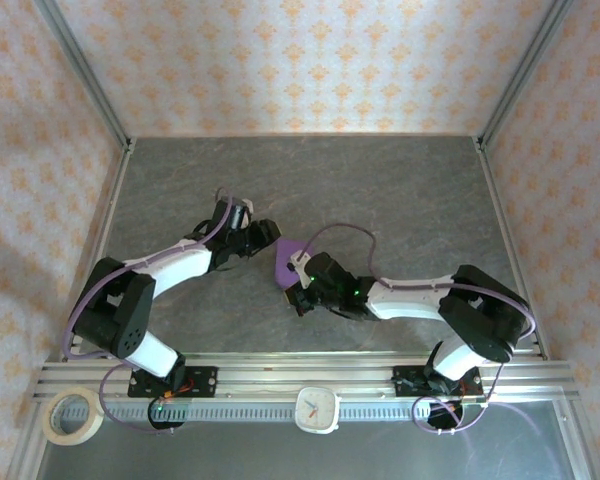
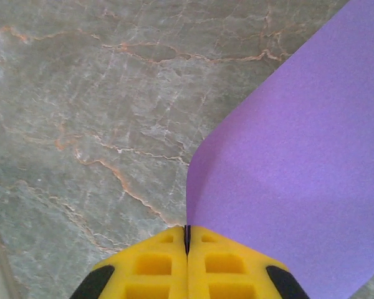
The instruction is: Fold a paper plane with a square sheet of paper (pick it up from the middle)
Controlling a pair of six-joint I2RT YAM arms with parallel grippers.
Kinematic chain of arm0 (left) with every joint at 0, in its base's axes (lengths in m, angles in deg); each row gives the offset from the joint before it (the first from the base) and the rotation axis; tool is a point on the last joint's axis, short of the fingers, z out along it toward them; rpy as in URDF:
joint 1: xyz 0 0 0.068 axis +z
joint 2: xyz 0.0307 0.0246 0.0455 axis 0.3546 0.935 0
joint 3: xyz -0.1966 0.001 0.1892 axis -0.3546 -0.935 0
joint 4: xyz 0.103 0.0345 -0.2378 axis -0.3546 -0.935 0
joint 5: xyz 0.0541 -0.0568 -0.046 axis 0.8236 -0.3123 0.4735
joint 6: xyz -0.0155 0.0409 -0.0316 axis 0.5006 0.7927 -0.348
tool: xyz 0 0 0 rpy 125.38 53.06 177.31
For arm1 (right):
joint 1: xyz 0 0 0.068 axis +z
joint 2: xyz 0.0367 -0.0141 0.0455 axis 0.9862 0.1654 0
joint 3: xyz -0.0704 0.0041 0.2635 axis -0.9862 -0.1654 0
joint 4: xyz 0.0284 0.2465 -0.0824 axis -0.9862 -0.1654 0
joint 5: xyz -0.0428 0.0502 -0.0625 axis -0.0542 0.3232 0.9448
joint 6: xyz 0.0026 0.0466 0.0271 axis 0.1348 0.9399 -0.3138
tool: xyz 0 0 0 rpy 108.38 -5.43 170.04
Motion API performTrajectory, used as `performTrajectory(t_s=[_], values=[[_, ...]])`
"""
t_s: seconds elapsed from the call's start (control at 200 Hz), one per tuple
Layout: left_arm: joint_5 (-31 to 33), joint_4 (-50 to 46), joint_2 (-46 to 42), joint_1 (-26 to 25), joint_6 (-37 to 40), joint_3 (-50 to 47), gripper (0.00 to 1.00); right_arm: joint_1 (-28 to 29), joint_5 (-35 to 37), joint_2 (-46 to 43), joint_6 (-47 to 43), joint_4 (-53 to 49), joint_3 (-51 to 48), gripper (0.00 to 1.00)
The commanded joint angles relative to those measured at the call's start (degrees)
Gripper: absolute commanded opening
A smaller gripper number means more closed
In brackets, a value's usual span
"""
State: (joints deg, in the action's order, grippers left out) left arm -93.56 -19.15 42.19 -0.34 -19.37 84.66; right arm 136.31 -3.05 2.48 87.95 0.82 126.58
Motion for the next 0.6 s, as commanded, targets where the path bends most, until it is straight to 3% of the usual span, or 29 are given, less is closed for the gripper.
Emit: performTrajectory(t_s=[0.0, 0.19, 0.415, 0.596], values=[[-3.3, -2.1, -0.1, -0.2, 4.9, 2.5, 0.34, -1.6, -6.9, 1.4, 3.6, 2.6, 0.0, 0.06], [-10.5, -2.0, 6.3, -1.0, 6.4, 7.0, 0.17, -3.8, -11.4, 1.8, 7.3, 5.8, -1.9, 0.04], [-11.2, -7.2, 14.9, -4.2, 11.3, 13.2, 0.08, -6.5, -13.6, 4.6, 12.9, 5.8, -1.7, 0.02], [-7.6, -11.7, 19.5, -5.1, 15.3, 15.8, 0.07, -6.6, -14.2, 5.6, 13.3, 6.5, -1.4, 0.02]])
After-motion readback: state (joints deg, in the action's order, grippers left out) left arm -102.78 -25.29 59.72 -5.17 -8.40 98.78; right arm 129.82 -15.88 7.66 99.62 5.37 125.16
